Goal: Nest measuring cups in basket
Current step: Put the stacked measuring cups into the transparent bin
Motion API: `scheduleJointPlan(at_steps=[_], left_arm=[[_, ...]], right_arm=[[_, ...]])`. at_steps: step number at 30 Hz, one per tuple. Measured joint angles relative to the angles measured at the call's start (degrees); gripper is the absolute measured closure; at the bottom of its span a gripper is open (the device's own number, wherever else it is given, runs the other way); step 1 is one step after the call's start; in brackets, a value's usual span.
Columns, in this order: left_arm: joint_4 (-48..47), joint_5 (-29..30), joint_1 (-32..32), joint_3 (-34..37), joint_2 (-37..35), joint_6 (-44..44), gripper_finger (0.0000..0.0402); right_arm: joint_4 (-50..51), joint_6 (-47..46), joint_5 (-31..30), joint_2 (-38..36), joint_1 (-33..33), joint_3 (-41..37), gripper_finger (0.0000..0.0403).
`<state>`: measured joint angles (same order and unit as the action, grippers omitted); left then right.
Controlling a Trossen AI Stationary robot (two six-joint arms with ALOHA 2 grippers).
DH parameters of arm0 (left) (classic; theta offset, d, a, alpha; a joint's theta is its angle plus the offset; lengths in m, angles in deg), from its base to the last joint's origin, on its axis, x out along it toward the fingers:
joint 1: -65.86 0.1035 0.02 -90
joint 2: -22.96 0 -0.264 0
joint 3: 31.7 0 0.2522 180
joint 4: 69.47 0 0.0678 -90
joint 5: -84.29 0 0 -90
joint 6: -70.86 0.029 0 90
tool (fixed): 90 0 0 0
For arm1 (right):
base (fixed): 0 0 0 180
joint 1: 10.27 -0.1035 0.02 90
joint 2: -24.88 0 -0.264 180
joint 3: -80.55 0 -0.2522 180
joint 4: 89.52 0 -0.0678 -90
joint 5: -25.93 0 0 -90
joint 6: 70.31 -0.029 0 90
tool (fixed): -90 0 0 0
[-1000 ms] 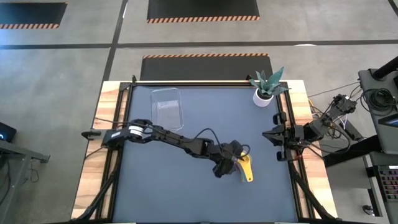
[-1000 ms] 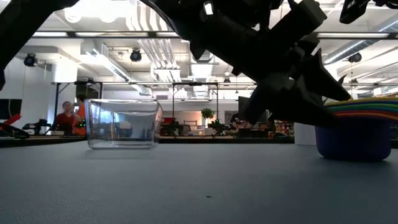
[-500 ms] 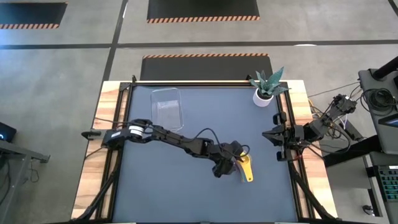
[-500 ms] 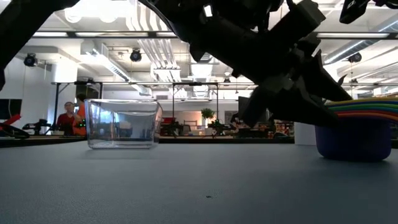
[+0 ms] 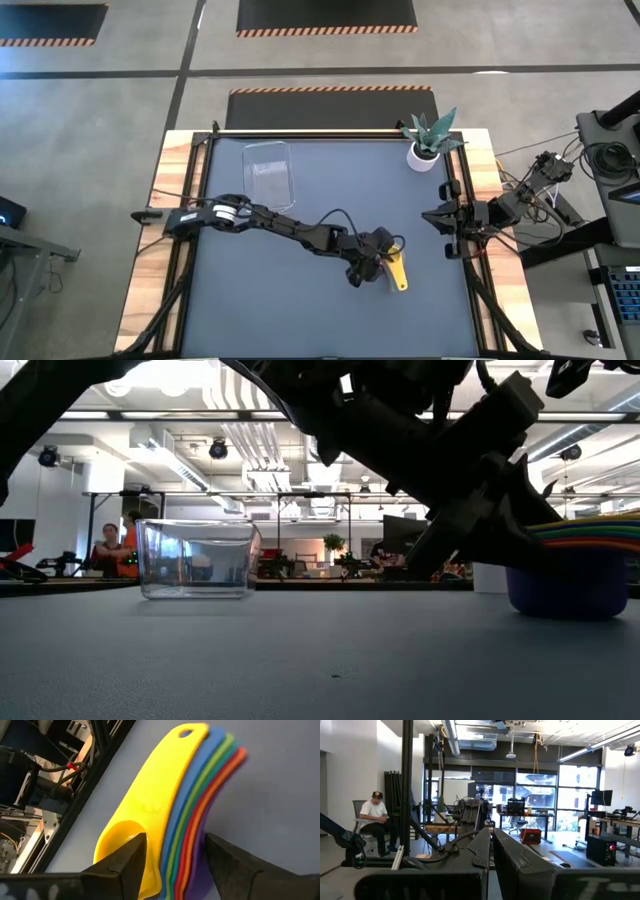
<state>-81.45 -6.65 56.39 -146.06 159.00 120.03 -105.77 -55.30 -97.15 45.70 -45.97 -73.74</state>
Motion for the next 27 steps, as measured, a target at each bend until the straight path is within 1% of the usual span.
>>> scheduleJointPlan(at_steps=[10,13,20,27], left_arm=[[-0.03,0.12,-0.29,-0.07,-0.11,-0.17,0.0296],[-0.07,0.17,-0.35,-0.09,-0.11,-0.17,0.0311],[-0.09,0.47,-0.51,-0.09,-0.12,-1.0,0.0313],[-0.56,0.47,-0.55,0.0,-0.87,-4.06,0.0312]], right_arm=[[0.08,0.0,0.0,0.0,0.0,0.0,0.0394],[0.08,0.0,0.0,0.0,0.0,0.0,0.0394],[0.08,0.0,0.0,0.0,0.0,0.0,0.0394],[0.06,0.0,0.02,0.0,0.0,0.0,0.0394]])
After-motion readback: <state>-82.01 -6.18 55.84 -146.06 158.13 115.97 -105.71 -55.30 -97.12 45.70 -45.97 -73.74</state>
